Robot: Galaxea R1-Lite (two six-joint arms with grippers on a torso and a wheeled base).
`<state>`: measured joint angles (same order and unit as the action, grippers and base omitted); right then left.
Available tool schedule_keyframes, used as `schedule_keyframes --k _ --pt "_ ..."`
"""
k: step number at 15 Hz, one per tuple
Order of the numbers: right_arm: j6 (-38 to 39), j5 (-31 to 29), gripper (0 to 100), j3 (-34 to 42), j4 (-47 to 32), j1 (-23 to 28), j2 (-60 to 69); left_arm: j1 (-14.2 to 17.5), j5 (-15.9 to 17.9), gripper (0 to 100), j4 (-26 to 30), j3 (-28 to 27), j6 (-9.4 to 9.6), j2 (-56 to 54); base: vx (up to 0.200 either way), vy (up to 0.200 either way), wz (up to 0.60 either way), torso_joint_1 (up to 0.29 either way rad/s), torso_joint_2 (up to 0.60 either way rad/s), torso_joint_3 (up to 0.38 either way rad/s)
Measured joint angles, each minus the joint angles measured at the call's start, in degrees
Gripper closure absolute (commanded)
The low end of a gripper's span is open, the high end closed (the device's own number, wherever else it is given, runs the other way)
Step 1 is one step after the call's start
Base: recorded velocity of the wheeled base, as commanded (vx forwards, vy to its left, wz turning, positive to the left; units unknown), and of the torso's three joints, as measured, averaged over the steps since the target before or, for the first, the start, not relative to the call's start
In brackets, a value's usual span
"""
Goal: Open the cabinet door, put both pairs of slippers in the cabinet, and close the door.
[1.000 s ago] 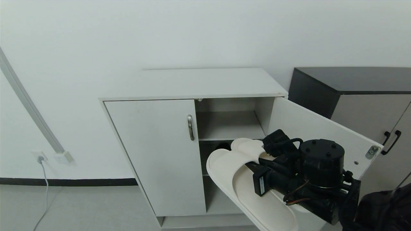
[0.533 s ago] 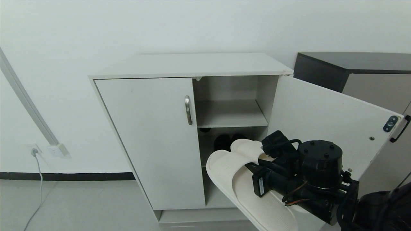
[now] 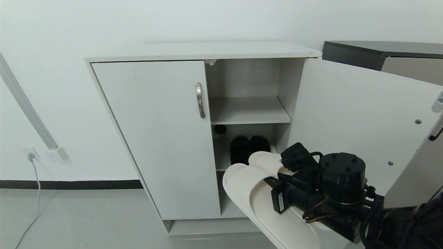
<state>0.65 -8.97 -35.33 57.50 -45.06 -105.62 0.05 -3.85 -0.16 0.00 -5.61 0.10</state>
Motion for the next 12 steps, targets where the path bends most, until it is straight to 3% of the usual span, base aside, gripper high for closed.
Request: schedule_keyframes --k 6,10,12 --pt "-1.5 -0.9 100 0.0 0.4 0.0 -0.6 0.0 0.0 100 0.0 -0.1 -0.2 0.0 0.0 0.0 0.0 -0.001 0.03 0.03" --pt "-2.4 -8.0 100 -2.0 2.3 -0.2 -2.8 0.0 0.0 100 0.0 -0.1 -0.3 0.0 0.0 0.0 0.0 -0.001 0.07 0.034" --pt "0.7 -14.7 100 -7.8 -3.7 -1.2 -4.2 0.0 0.0 100 0.0 -0.1 -0.35 0.0 0.0 0.0 0.0 0.0 0.0 0.0"
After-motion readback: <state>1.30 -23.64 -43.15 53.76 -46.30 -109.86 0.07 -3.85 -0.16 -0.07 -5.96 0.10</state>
